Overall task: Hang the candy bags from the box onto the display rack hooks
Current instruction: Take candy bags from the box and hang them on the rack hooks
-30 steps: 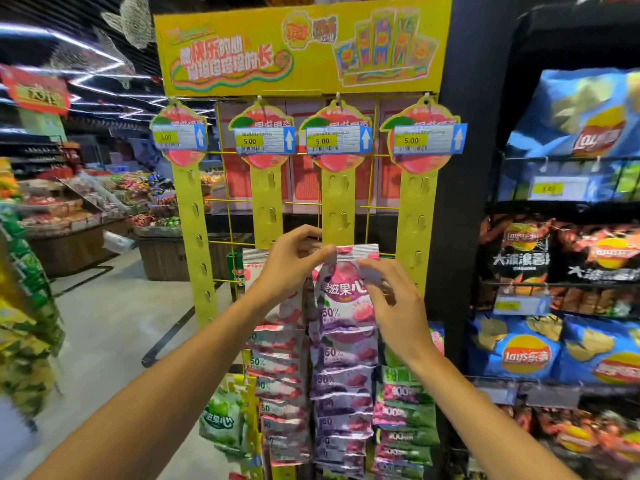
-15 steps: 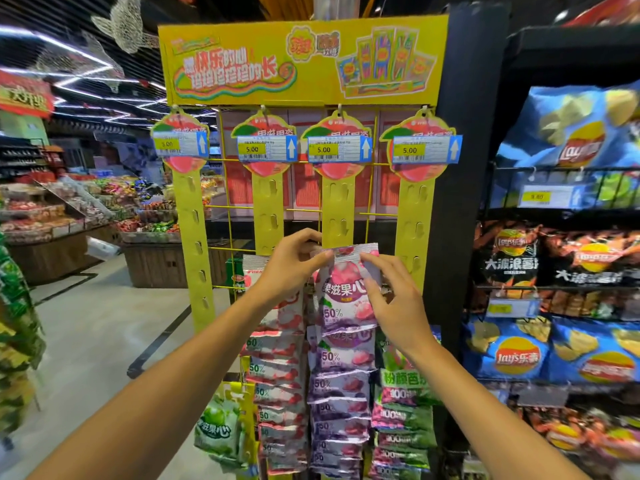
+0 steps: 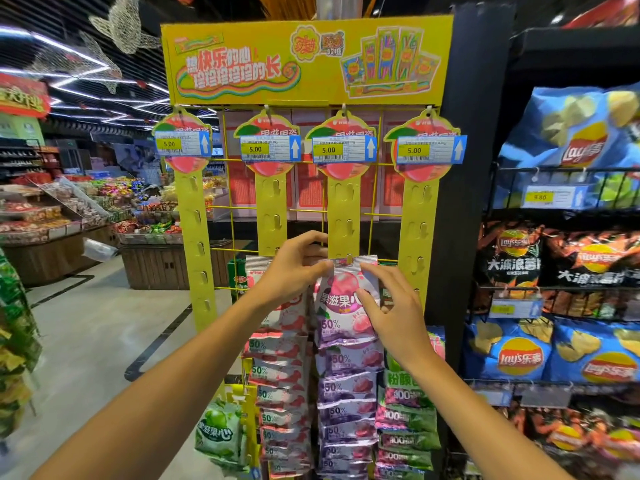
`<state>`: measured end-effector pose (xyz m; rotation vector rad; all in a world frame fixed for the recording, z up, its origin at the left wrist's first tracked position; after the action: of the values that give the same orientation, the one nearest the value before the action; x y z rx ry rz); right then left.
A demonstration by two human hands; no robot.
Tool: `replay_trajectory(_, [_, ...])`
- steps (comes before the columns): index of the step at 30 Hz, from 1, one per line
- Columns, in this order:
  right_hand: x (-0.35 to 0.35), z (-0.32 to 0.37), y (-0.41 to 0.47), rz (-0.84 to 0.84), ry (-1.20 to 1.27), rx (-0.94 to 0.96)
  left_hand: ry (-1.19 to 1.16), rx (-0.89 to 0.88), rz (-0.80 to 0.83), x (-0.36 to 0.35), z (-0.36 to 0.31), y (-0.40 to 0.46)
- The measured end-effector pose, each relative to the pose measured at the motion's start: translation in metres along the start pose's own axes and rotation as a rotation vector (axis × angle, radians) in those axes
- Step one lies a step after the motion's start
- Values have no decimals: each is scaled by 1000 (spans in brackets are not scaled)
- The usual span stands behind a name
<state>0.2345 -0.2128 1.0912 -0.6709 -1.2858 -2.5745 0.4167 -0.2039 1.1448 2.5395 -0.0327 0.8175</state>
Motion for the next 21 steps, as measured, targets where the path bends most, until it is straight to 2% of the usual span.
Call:
replay_trajectory(6, [1,-3,-15,19,-197,-21,7,-15,-39,-3,3,-6])
replay_trajectory(11, [13,5,-33,40,-235,-61,77,-146,-110,2,-9,-30])
replay_trajectory(14, [23,16,-51,56,-254,-22,239,-248,-166,10,-12,-52])
replay_trajectory(18, [33,17,-85,116,-336,-23,518,-377,-23,-14,-13,-81])
replay_trajectory(21, [34,5,-125,252,-385,-66,613,-441,103,-56,-7,-107])
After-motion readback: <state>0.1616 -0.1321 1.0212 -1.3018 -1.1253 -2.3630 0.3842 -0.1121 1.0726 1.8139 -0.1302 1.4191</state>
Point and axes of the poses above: each hand's wrist, its own y-axis towards the middle knuckle, its own x-axis out of the back of the hand, z = x × y, the point moved 9 cm from there along y, towards the middle knuckle, and after that the axes turned 10 degrees about z, right-handed, at the moved point
